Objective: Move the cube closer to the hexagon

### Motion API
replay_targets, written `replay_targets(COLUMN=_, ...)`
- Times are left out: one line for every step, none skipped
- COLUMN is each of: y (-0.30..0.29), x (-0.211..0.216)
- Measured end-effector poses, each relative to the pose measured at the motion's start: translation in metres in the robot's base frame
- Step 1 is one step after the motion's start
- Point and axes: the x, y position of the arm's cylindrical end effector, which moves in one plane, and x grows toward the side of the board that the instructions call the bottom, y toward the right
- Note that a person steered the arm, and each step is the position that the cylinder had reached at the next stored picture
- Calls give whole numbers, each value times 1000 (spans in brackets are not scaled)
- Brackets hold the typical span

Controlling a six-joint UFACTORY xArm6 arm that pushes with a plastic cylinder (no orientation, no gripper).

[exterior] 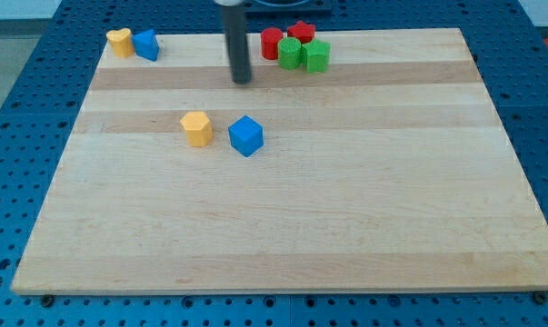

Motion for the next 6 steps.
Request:
replay_targets(y=56, x=53)
replay_targets(y=64, x=94)
replay_targets(y=28, x=106)
replay_targets(y=2, x=107)
replay_targets(y=21, x=125)
replay_targets(y=27, x=149)
